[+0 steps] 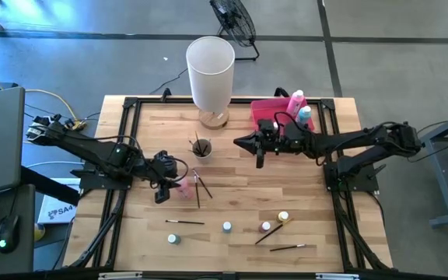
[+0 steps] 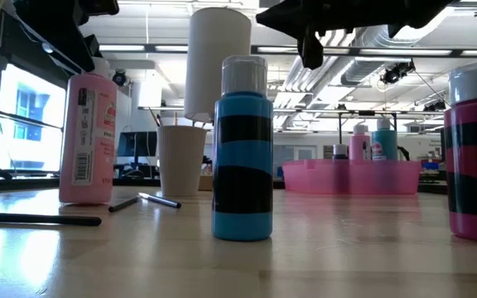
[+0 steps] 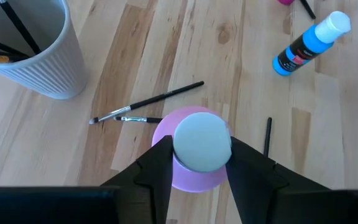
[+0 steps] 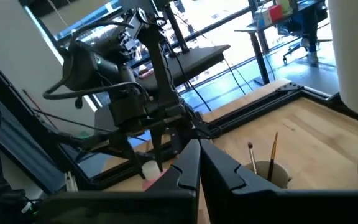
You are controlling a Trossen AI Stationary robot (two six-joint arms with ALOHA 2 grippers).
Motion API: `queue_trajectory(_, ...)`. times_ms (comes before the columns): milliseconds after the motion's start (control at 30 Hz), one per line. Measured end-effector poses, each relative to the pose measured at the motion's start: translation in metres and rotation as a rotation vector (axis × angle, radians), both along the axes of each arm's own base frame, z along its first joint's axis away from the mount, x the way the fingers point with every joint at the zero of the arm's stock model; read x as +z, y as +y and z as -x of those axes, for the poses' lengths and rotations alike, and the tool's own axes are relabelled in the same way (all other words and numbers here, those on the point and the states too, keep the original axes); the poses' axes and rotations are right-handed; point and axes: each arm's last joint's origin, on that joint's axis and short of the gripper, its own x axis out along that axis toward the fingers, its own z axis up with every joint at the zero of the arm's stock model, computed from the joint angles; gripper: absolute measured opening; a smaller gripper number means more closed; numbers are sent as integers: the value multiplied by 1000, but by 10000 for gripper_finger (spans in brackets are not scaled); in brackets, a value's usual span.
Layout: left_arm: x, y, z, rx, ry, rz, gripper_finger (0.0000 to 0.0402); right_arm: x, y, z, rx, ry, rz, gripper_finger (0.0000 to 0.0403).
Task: Pick & Place Paint Supplies
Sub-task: Put the big pink paint bottle into the pink bin
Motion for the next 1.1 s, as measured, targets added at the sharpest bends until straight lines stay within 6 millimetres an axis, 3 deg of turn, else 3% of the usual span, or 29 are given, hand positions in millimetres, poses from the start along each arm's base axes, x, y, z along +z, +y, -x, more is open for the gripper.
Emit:
queue_trajectory(167, 6, 2, 6, 13, 5, -16, 131, 6, 2, 8, 35, 9, -2, 2)
queue_trajectory(533, 39, 6, 7, 81, -81, -73, 131, 18, 4, 31, 49, 80, -9, 2)
queue_trajectory(767, 44, 7, 6, 109, -114, -89, 131, 26, 5, 45, 47, 95, -4, 2)
queue_trajectory(1100, 44, -2, -27, 185, -257, -45, 131, 28, 7, 54, 79, 123, -9, 2)
